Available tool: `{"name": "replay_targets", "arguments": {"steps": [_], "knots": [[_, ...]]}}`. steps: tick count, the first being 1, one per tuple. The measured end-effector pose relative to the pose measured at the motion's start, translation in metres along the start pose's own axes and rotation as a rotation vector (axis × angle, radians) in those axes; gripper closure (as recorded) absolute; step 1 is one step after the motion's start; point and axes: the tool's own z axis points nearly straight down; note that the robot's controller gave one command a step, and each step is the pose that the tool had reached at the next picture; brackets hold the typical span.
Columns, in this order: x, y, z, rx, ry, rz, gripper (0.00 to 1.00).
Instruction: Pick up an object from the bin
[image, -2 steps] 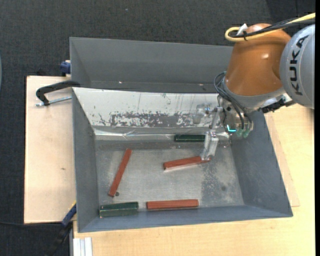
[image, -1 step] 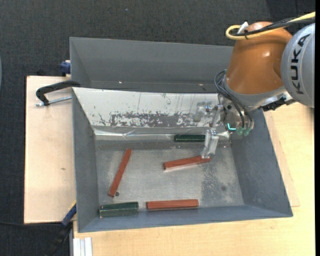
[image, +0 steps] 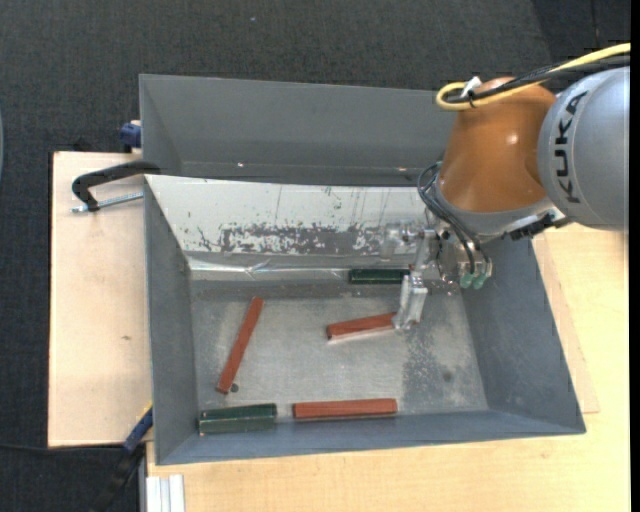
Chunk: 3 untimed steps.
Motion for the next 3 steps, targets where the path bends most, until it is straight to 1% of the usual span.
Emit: {"name": "replay_targets", "arguments": {"steps": [1, 2, 3], "knots": [[0.001, -0.001, 0.017, 0.001, 0.002, -0.002, 0.00], [-0.007, 0.027, 0.042, -0.003, 0.012, -0.191, 0.00], [0.006, 0.043, 0.071, -0.001, -0.001, -0.400, 0.00]]}}
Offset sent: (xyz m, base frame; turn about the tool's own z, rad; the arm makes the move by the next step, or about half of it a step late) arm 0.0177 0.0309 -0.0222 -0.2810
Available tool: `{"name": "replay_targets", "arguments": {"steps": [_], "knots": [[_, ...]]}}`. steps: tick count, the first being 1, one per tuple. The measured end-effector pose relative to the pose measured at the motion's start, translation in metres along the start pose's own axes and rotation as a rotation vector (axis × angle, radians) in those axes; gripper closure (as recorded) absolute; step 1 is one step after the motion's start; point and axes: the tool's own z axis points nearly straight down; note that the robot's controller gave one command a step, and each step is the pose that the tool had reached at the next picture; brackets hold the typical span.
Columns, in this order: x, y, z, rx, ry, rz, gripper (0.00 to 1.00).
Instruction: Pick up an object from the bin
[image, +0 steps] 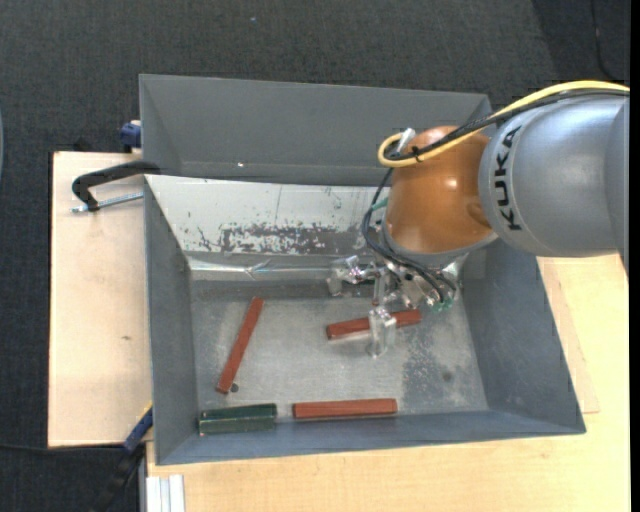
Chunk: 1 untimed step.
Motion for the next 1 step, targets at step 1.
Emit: {"name": "replay_targets", "arguments": {"steps": [1], "knots": [[0.0386, -0.0405, 0.0313, -0.003, 0.008, -0.040, 1.00]]}}
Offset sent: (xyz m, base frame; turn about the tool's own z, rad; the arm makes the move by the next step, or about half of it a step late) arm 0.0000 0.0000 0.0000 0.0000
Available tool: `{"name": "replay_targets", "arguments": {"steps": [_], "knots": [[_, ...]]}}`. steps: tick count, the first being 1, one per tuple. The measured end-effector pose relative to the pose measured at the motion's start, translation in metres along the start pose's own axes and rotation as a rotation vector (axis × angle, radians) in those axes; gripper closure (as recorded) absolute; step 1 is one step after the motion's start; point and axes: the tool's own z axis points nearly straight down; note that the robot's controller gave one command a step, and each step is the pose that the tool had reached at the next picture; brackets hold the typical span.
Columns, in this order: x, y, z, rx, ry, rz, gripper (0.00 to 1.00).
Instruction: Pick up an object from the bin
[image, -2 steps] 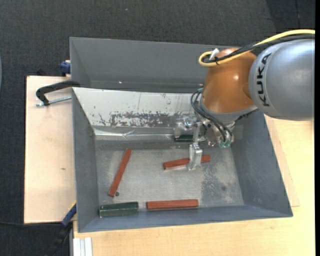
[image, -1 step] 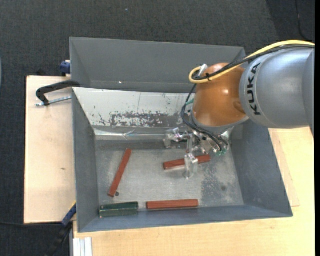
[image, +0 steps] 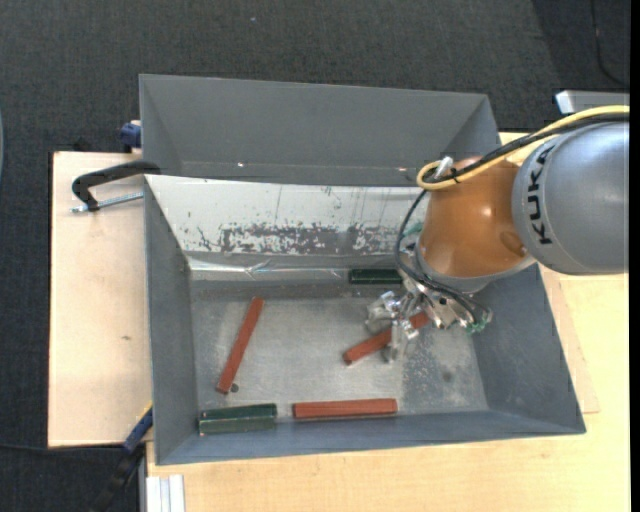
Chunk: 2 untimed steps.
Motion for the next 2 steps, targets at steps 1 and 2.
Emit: {"name": "replay_targets", "arguments": {"steps": [1, 2], "knots": [[0.000, 0.000, 0.000, 0.000, 0.000, 0.000, 1.00], [0.010, -0.016, -0.119, 0.002, -0.004, 0.029, 1.00]]}}
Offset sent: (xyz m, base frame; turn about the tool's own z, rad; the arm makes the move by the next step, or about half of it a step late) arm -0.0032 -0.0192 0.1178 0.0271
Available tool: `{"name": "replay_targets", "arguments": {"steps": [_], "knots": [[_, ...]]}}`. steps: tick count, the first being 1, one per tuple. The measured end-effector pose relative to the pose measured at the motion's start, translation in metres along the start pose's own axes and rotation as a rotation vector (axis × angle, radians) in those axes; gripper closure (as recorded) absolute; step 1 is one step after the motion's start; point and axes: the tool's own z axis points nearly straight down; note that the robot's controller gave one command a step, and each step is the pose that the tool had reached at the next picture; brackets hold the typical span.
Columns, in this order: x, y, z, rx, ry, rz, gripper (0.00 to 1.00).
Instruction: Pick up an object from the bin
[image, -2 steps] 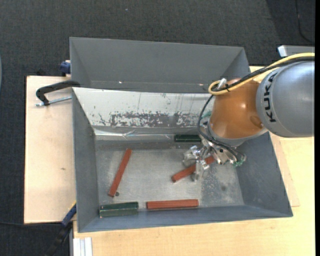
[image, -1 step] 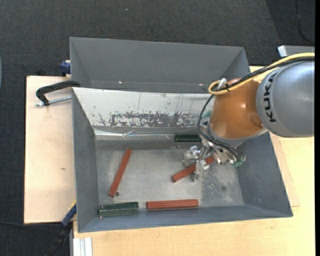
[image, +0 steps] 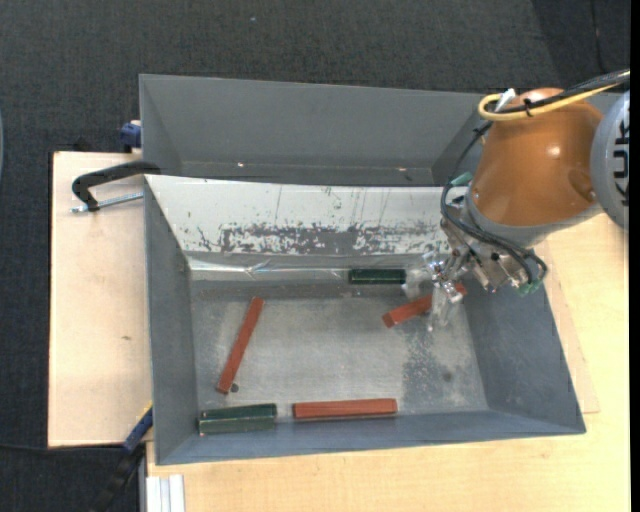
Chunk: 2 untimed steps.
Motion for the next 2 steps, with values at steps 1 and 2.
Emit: {"name": "replay_targets", "arguments": {"steps": [1, 2], "knots": [[0.000, 0.000, 0.000, 0.000, 0.000, 0.000, 1.00], [0.021, -0.033, -0.035, 0.001, -0.002, -0.155, 1.00]]}}
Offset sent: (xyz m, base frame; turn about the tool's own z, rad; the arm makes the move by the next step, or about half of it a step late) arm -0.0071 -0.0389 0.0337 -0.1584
